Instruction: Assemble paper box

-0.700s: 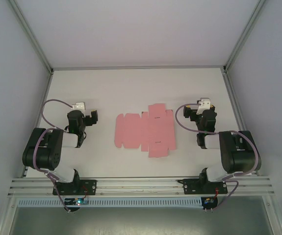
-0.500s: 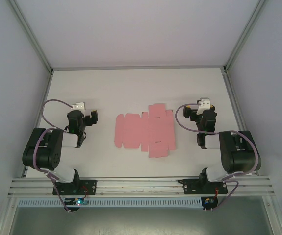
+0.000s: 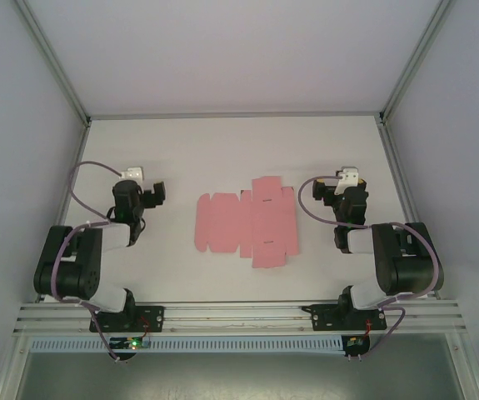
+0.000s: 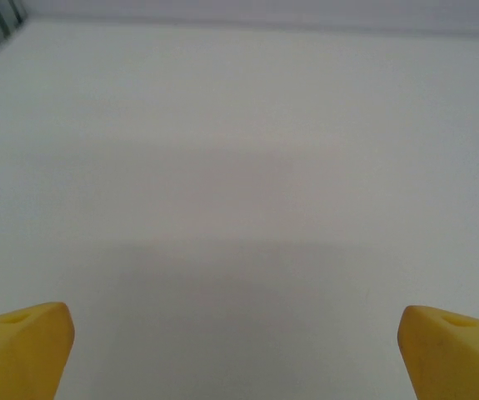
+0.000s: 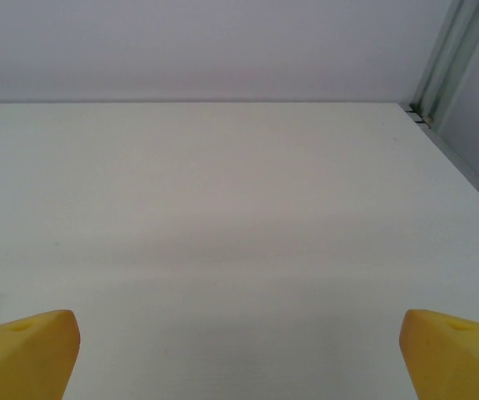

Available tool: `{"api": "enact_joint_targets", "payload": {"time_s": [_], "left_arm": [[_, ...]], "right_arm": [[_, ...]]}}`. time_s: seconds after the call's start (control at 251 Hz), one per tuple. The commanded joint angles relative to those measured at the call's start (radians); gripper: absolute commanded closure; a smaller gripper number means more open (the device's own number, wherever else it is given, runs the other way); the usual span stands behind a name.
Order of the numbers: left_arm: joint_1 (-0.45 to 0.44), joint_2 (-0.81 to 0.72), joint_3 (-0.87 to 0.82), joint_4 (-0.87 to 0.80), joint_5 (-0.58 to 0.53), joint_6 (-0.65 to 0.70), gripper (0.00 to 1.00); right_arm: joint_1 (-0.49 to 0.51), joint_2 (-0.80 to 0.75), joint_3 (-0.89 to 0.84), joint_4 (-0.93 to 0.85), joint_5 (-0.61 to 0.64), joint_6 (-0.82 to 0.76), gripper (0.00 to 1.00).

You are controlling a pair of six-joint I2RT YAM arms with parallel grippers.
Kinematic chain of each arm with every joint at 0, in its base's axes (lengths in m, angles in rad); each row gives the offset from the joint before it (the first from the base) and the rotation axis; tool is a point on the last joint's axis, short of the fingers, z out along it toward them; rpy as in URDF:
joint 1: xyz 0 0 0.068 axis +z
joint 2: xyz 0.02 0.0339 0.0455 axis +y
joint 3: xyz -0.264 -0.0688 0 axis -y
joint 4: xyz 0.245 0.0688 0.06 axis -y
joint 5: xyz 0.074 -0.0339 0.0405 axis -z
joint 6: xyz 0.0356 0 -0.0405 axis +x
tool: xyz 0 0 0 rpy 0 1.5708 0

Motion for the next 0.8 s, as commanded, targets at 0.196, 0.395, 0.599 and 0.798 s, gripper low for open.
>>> {"api": "enact_joint_targets", "payload": {"time_s": [0.196,0.395,0.599,0.798], "left_arm": [[0.013,-0.166,0.090,-0.271,0.034,-0.059,0.00],[0.003,-0.173,0.210,-0.502,0.124,-0.175,0.00],[-0.058,-0.132,0.267,-0.626,0.175,-0.278,0.00],[-0.108,-0.079,0.285,-0.668,0.244,-0.333,0.00]], "right_arm": [[0.033,-0.191,0.082,-0.298,0.081,0.021,0.02],[0.128,-0.319,0.223,-0.661,0.143,0.176,0.02],[0.256,-0.300,0.323,-0.888,0.044,0.309,0.02],[0.373,-0.159,0.413,-0.975,-0.146,0.393,0.02]]}}
